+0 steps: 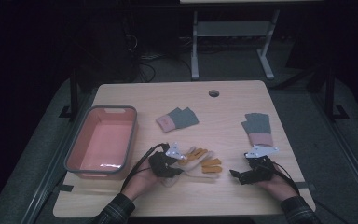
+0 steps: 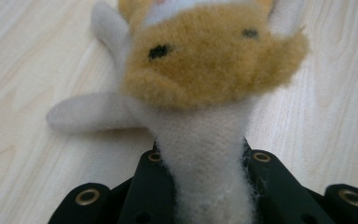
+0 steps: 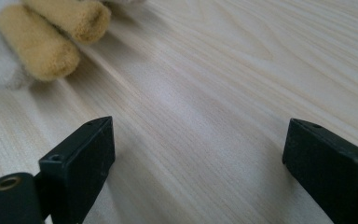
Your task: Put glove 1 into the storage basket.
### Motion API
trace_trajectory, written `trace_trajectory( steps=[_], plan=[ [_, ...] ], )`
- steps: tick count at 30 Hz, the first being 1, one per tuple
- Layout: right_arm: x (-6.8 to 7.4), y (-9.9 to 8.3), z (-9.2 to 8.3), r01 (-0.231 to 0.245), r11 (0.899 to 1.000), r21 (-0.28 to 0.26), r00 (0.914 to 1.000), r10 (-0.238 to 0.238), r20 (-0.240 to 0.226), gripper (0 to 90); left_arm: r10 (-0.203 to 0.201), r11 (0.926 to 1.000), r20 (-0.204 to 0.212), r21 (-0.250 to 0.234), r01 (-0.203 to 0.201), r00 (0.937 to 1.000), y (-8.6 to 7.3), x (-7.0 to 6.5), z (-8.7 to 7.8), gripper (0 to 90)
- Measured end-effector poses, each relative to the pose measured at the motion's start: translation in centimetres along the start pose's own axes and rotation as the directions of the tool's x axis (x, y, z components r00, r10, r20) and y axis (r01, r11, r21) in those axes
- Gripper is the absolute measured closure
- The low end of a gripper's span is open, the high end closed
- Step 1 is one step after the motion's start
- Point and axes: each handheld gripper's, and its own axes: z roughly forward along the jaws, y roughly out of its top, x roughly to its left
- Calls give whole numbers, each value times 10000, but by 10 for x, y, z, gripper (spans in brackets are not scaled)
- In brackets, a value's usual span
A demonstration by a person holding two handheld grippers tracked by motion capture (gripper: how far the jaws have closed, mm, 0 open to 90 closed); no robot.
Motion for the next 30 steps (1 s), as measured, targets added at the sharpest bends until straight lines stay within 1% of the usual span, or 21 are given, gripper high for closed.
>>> trace_trajectory(
  steps=[1, 2, 3, 4, 7, 10, 11, 12, 13, 14, 15, 17, 18, 19, 21, 22, 23, 25, 26, 27, 30],
  plan=[
    [0, 0, 0, 7, 10000, -1, 10000, -7, 0, 87, -104, 9999, 2, -82, 104, 9999, 0, 0, -2, 784],
    [0, 0, 0, -3, 10000, 3, 10000, 3, -1, 88, -38, 10000, 23, 8, 38, 10000, 1, 1, -6, 784],
    [0, 0, 0, -3, 10000, 4, 10000, 3, 0, 87, -144, 9998, -39, -128, 144, 9999, 2, 1, -8, 784],
    [0, 0, 0, 1, 10000, 2, 10000, -1, 2, 87, -85, 9999, -87, -70, 84, 9999, 4, 2, -12, 784],
    [0, 0, 0, -5, 10000, 6, 10000, 5, 0, 87, -114, 9997, -205, -196, 110, 9997, 9, 5, -23, 784],
    [0, 0, 0, 2, 10000, 0, 10000, -2, 1, 87, -339, 9985, -300, -431, 326, 9990, 12, 10, -35, 783],
    [0, 0, 0, 5, 10000, 1, 10000, -5, 2, 88, -339, 9985, -300, -431, 326, 9990, 12, 10, -35, 783],
    [0, 0, 0, -9, 10000, 7, 10000, 9, 0, 87, -516, 9972, -323, -558, 497, 9981, 13, 13, -42, 783],
    [0, 0, 0, -9, 10000, 6, 10000, 9, -1, 87, -573, 9964, -450, -651, 543, 9973, 15, 18, -49, 783],
    [0, 0, 0, -9, 10000, 6, 10000, 9, -1, 87, -573, 9964, -450, -651, 543, 9973, 15, 18, -49, 783],
    [0, 0, 0, -10, 10000, 5, 10000, 10, -1, 87, -763, 9949, -513, -701, 726, 9958, 15, 23, -58, 783],
    [0, 0, 0, -19, 10000, 7, 10000, 19, -3, 87, -868, 9936, -590, -777, 821, 9945, 15, 28, -66, 782],
    [0, 0, 0, -12, 10000, 5, 10000, 12, -1, 87, -1060, 9913, -593, -847, 1008, 9926, 14, 31, -72, 782],
    [0, 0, 0, -15, 10000, 5, 10000, 15, -2, 87, -1146, 9900, -607, -892, 1090, 9915, 13, 34, -76, 782],
    [0, 0, 0, -16, 10000, 5, 10000, 16, -2, 87, -1294, 9880, -662, -932, 1230, 9894, 12, 39, -84, 782],
    [0, 0, 0, -16, 10000, 5, 10000, 16, -2, 87, -1294, 9880, -662, -932, 1230, 9894, 12, 39, -84, 782],
    [0, 0, 0, -15, 10000, 5, 10000, 15, -1, 87, -1342, 9872, -682, -959, 1274, 9886, 11, 42, -89, 782],
    [0, 0, 0, -9, 10000, -8, 10000, 9, -1, 87, -1574, 9830, -741, -1067, 1491, 9847, 9, 49, -99, 782],
    [0, 0, 0, -9, 10000, -8, 10000, 9, -1, 87, -1574, 9830, -741, -1067, 1491, 9847, 9, 49, -99, 782],
    [0, 0, 0, -8, 10000, -7, 10000, 8, 0, 87, -1696, 9806, -797, -1133, 1601, 9823, 8, 53, -106, 782],
    [0, 0, 0, -7, 10000, -10, 10000, 7, -1, 87, -1892, 9764, -969, -1244, 1767, 9772, 4, 59, -119, 782]
  ],
)
